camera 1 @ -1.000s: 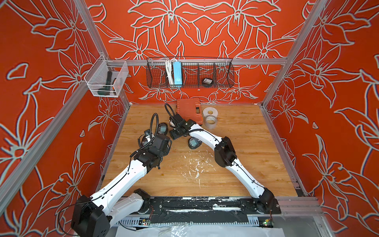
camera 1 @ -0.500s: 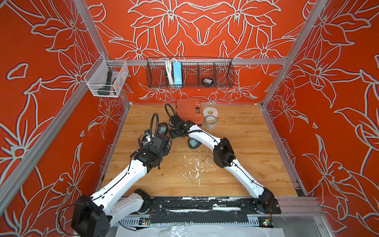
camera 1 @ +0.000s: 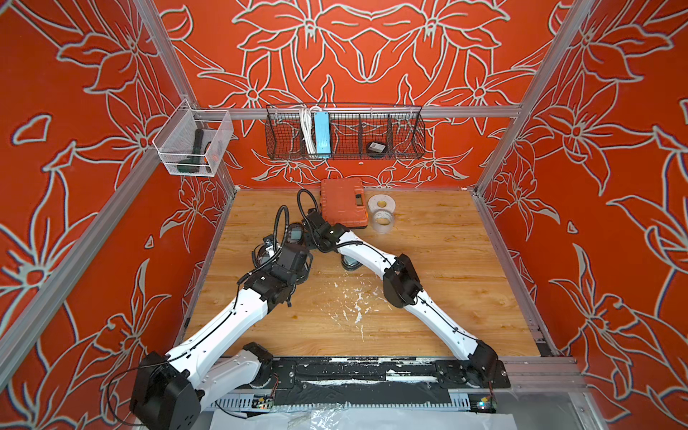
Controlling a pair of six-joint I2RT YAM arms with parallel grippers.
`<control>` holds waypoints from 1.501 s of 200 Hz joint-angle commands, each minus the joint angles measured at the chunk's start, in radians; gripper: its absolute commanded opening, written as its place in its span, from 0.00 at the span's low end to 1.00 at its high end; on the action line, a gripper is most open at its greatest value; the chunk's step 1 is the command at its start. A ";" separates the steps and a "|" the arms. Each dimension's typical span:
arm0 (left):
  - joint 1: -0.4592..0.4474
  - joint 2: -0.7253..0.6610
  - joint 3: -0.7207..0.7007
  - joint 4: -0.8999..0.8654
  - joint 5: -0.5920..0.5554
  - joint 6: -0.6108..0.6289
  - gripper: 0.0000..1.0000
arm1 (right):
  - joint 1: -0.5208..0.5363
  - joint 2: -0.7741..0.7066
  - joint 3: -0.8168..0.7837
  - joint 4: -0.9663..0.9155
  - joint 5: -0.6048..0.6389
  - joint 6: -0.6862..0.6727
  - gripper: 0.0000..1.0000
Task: Pack away charging kits
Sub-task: Pick up the plug from the center of the board, then place the storage bag at the center of the board, then place the plug in the storage bag.
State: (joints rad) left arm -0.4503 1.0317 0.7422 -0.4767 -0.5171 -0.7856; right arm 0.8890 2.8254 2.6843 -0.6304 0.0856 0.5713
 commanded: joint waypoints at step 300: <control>-0.202 0.255 -0.027 0.441 0.466 0.187 0.00 | 0.041 -1.474 -1.792 0.512 0.049 0.161 0.10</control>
State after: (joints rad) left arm -0.6380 1.2629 0.6823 -0.0681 -0.0586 -0.6170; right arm 0.9092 1.3472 0.8989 -0.1802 0.1478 0.6960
